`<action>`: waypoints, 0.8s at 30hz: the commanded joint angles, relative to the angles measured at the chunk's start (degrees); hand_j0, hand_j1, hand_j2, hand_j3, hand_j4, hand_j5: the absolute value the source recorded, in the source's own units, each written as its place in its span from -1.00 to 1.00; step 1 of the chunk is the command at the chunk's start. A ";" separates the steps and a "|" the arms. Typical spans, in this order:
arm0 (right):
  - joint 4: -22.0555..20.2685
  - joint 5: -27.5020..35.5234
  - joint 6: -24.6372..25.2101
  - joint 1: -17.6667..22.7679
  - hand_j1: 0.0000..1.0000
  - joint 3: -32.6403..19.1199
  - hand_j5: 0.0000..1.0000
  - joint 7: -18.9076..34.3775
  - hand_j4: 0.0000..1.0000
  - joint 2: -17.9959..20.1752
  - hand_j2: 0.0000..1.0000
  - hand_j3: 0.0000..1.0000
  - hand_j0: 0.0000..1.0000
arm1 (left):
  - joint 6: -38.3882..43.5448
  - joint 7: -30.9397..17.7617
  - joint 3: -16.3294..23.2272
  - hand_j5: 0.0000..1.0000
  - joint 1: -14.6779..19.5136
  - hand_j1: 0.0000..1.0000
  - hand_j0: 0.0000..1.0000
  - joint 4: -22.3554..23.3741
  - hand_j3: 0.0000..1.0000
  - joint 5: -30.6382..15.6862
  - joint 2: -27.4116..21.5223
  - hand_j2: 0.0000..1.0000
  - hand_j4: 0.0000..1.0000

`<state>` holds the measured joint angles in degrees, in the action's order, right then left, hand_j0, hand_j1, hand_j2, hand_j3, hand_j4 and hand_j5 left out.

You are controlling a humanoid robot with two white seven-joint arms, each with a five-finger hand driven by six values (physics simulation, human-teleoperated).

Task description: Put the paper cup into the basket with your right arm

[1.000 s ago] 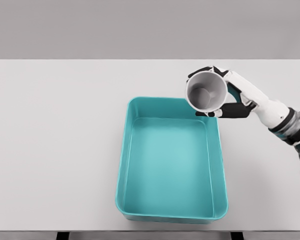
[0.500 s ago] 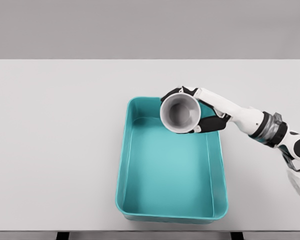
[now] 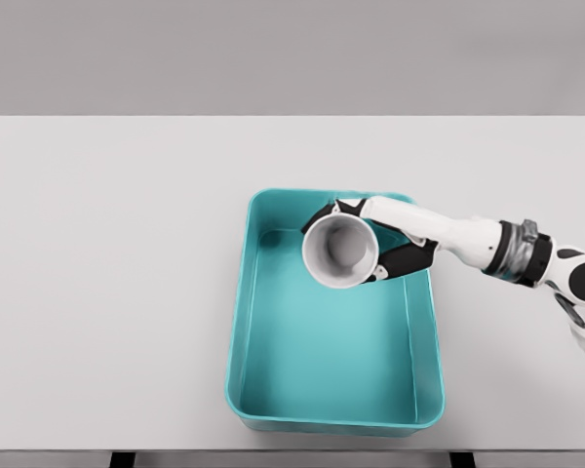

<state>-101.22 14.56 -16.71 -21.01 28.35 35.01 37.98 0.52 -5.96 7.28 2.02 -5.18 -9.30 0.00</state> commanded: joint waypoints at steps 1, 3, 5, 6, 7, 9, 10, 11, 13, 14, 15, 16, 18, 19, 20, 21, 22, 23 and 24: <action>-0.03 0.29 0.09 0.00 0.27 2.41 0.27 -0.01 0.27 1.39 0.27 0.27 0.27 | 0.01 -0.01 0.01 1.00 0.00 1.00 1.00 -0.01 1.00 -0.02 0.00 1.00 1.00; -0.03 0.11 0.09 -0.09 0.28 2.94 0.28 -0.01 0.28 2.18 0.28 0.28 0.28 | 0.01 -0.01 0.01 1.00 0.00 1.00 1.00 -0.01 1.00 -0.02 0.00 1.00 1.00; -0.03 -1.03 0.27 -0.09 0.28 3.38 0.28 -0.01 0.28 2.27 0.28 0.28 0.28 | -0.08 -0.01 0.01 1.00 0.00 1.00 1.00 -0.01 1.00 -0.02 0.00 1.00 1.00; -0.03 -1.64 0.36 -0.09 0.28 3.64 0.28 -0.01 0.28 2.27 0.28 0.28 0.28 | 0.01 -0.01 0.01 1.00 0.00 1.00 1.00 -0.01 1.00 -0.02 0.00 1.00 1.00; -0.03 -1.82 0.45 -0.09 0.29 3.82 0.29 -0.01 0.29 2.36 0.29 0.29 0.29 | 0.01 -0.01 0.01 1.00 0.00 1.00 1.00 -0.01 1.00 -0.02 0.00 1.00 1.00; -0.03 -3.22 0.45 -0.18 0.32 4.09 0.32 -0.01 0.32 2.62 0.32 0.32 0.32 | 0.01 -0.01 -0.07 1.00 0.00 1.00 1.00 -0.01 1.00 -0.02 0.00 1.00 1.00; -0.03 -3.40 0.53 -0.18 0.48 4.26 0.48 -0.01 0.48 2.62 0.48 0.48 0.48 | 0.01 -0.01 0.01 1.00 0.00 1.00 1.00 -0.01 1.00 -0.02 0.00 1.00 1.00; -0.03 -3.40 0.53 -0.18 0.64 4.52 0.64 -0.01 0.64 2.62 0.64 0.64 0.64 | 0.01 -0.01 0.01 1.00 0.00 1.00 1.00 -0.01 1.00 -0.02 0.00 1.00 1.00; -0.03 -4.11 0.53 -0.18 0.97 4.52 0.97 -0.01 0.97 2.62 0.97 0.97 0.97 | 0.01 -0.01 -0.07 1.00 0.00 1.00 1.00 -0.01 1.00 -0.02 0.00 1.00 1.00; -0.03 -4.11 0.53 -0.18 0.98 4.52 0.98 -0.01 0.98 2.62 0.98 0.98 0.98 | 0.01 -0.01 -0.07 1.00 0.00 1.00 1.00 -0.01 1.00 -0.02 0.00 1.00 1.00; -0.03 -4.19 0.62 -0.18 0.99 4.61 0.99 -0.01 0.99 2.62 0.99 0.99 0.99 | 0.01 -0.01 0.01 1.00 0.00 1.00 1.00 -0.01 1.00 -0.02 0.00 1.00 1.00; -0.03 -4.19 0.62 -0.18 0.99 4.61 0.99 -0.01 0.99 2.62 0.99 0.99 0.99 | 0.01 -0.01 -0.07 1.00 0.00 1.00 1.00 -0.01 1.00 -0.02 0.00 1.00 1.00; -0.03 -4.19 0.62 -0.18 0.99 4.70 0.99 -0.01 0.99 2.62 0.99 0.99 0.99 | 0.01 -0.01 0.01 1.00 0.00 1.00 1.00 -0.01 1.00 -0.02 0.00 1.00 1.00; -0.03 -4.19 0.62 -0.18 0.99 4.70 0.99 -0.01 0.99 2.62 0.99 0.99 0.99 | 0.01 -0.01 0.01 1.00 0.00 1.00 1.00 -0.01 1.00 -0.02 0.00 1.00 1.00; -0.03 -4.19 0.62 -0.18 0.99 4.61 0.99 -0.01 0.99 2.62 0.99 0.99 0.99 | 0.01 -0.01 0.01 1.00 0.00 1.00 1.00 -0.01 1.00 -0.02 0.00 1.00 1.00; -0.03 -4.11 0.62 -0.18 0.99 4.70 0.99 -0.01 0.99 2.62 0.99 0.99 0.99 | -0.08 -0.01 0.01 1.00 0.00 1.00 1.00 -0.01 1.00 -0.02 0.00 1.00 1.00; -0.03 -4.11 0.62 -0.18 0.99 4.70 0.99 -0.01 0.99 2.62 0.99 0.99 0.99 | 0.01 -0.01 0.01 1.00 0.00 1.00 1.00 -0.01 1.00 -0.02 0.00 1.00 1.00; -0.03 -4.11 0.62 -0.18 0.99 4.61 0.99 -0.01 0.99 2.62 0.99 0.99 0.99 | 0.01 -0.01 0.01 1.00 0.00 1.00 1.00 -0.01 1.00 -0.02 0.00 1.00 1.00; -0.03 -4.11 0.62 -0.26 0.99 4.61 0.99 -0.01 0.99 2.62 0.99 0.99 0.99 | 0.01 -0.01 -0.07 1.00 0.00 1.00 1.00 -0.01 1.00 -0.02 0.00 1.00 1.00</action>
<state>-101.22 10.09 -16.16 -21.27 33.00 35.02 40.56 0.52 -5.96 7.27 2.02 -5.18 -9.30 0.00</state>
